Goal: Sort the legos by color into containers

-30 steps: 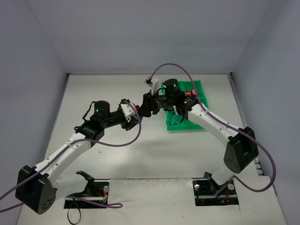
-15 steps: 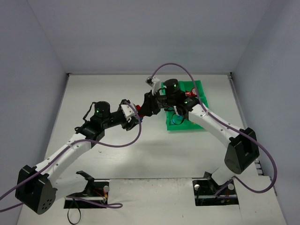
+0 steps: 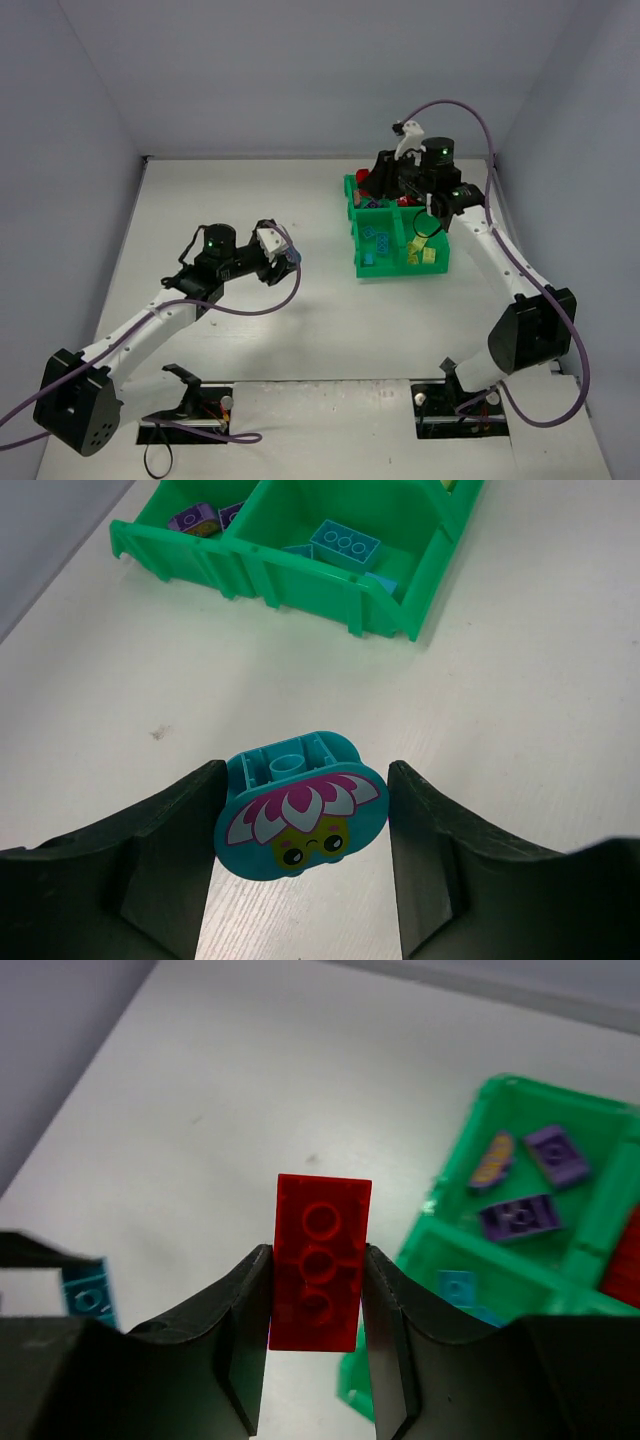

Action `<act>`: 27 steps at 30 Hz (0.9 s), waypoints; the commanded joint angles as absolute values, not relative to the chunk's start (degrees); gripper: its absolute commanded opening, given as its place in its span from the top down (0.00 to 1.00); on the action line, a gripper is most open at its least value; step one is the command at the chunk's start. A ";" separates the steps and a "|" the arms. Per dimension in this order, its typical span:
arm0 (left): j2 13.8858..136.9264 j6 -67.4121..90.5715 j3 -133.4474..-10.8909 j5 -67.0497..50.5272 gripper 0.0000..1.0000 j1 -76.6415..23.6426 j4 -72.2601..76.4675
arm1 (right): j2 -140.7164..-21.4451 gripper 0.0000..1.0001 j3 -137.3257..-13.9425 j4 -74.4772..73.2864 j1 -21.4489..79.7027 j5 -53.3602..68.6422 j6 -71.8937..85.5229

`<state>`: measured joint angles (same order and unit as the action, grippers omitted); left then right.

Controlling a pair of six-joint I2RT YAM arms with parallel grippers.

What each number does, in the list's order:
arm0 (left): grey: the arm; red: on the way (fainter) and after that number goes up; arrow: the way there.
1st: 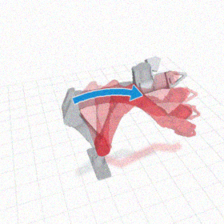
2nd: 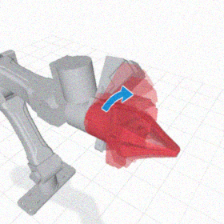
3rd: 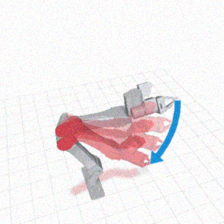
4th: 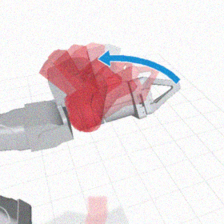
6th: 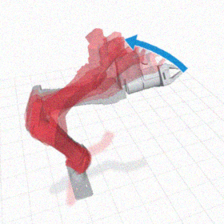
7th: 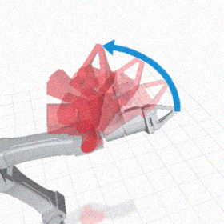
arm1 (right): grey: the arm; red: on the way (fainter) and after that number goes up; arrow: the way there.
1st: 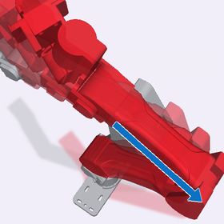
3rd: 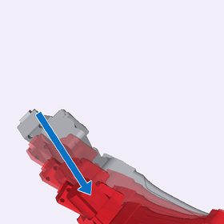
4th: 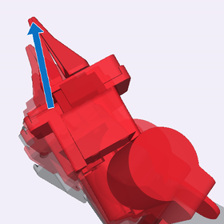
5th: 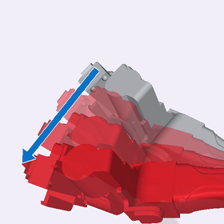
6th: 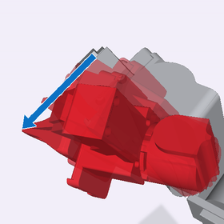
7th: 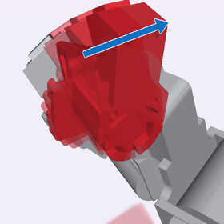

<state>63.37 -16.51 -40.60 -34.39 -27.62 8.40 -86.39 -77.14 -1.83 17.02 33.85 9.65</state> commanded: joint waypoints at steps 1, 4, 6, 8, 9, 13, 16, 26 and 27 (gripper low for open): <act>61.62 -14.86 -42.19 -35.24 1.00 -27.33 12.22 | -86.30 1.00 -81.03 0.26 13.02 19.12 7.99; 60.65 -13.46 -42.36 -35.25 1.00 -27.42 11.95 | -90.69 1.00 -82.88 0.26 8.80 6.53 10.36; 60.03 -12.48 -42.36 -35.24 1.00 -27.51 11.95 | -94.11 1.00 -83.67 1.05 5.65 3.62 11.68; 59.24 -10.99 -42.19 -35.07 1.00 -27.51 11.95 | -96.75 0.99 -85.51 1.32 4.22 2.64 12.65; 58.63 -10.64 -41.93 -34.98 1.00 -27.60 11.87 | -99.29 0.97 -86.13 1.58 3.44 2.20 12.74; 56.96 -8.71 -41.57 -34.45 1.00 -27.69 11.52 | -104.76 0.97 -88.77 1.84 2.72 2.46 12.83; 55.46 -8.00 -41.40 -33.58 1.00 -27.77 10.11 | -107.22 0.96 -90.17 2.28 2.64 4.30 12.66; 56.07 -5.54 -43.05 -33.57 1.00 -28.56 9.84 | -109.96 0.34 -91.58 2.99 2.64 7.47 11.87; 57.55 -5.62 -43.68 -33.84 1.00 -28.91 10.10 | -109.52 0.28 -91.41 2.99 2.72 8.08 11.69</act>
